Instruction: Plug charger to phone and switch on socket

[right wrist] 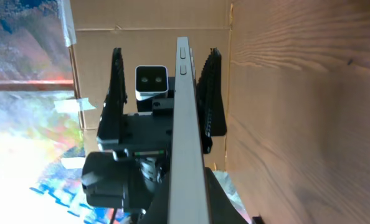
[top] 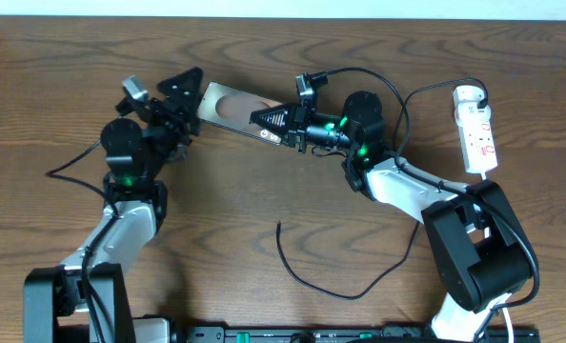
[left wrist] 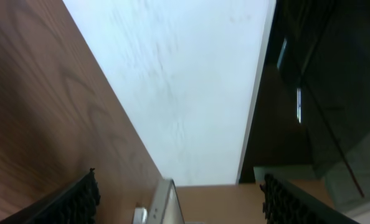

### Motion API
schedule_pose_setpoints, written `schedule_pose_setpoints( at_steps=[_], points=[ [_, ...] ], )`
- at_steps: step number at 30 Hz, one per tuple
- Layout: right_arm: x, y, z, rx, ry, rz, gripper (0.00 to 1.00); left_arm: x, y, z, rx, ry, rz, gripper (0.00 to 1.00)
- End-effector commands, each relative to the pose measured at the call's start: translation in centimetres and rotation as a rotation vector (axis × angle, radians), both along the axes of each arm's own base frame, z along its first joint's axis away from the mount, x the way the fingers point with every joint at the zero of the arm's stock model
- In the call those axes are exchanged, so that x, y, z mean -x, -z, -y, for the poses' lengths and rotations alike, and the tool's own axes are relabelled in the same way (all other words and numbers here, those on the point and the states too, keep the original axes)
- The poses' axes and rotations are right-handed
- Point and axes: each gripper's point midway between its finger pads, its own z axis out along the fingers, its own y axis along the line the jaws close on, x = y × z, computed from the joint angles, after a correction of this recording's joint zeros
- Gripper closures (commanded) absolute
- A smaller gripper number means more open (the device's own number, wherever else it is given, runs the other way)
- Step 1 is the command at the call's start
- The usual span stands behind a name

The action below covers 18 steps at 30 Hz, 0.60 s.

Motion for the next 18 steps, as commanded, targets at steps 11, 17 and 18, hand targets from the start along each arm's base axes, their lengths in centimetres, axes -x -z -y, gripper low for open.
schedule_pose_setpoints(
  at_steps=[11,17,18],
  points=[
    [0.6,-0.6,-1.6,0.01,0.009,0.079,0.99,0.8,-0.5,1.4,0.001,0.105,0.014,0.19],
    [0.1,-0.6,-1.5,0.011,0.04,0.078,0.99,1.1,-0.5,1.8,0.003,0.136,0.014,0.19],
    [0.0,-0.6,-1.4,0.012,0.043,0.078,0.99,1.2,-0.5,1.8,0.003,0.138,0.013,0.19]
  ],
)
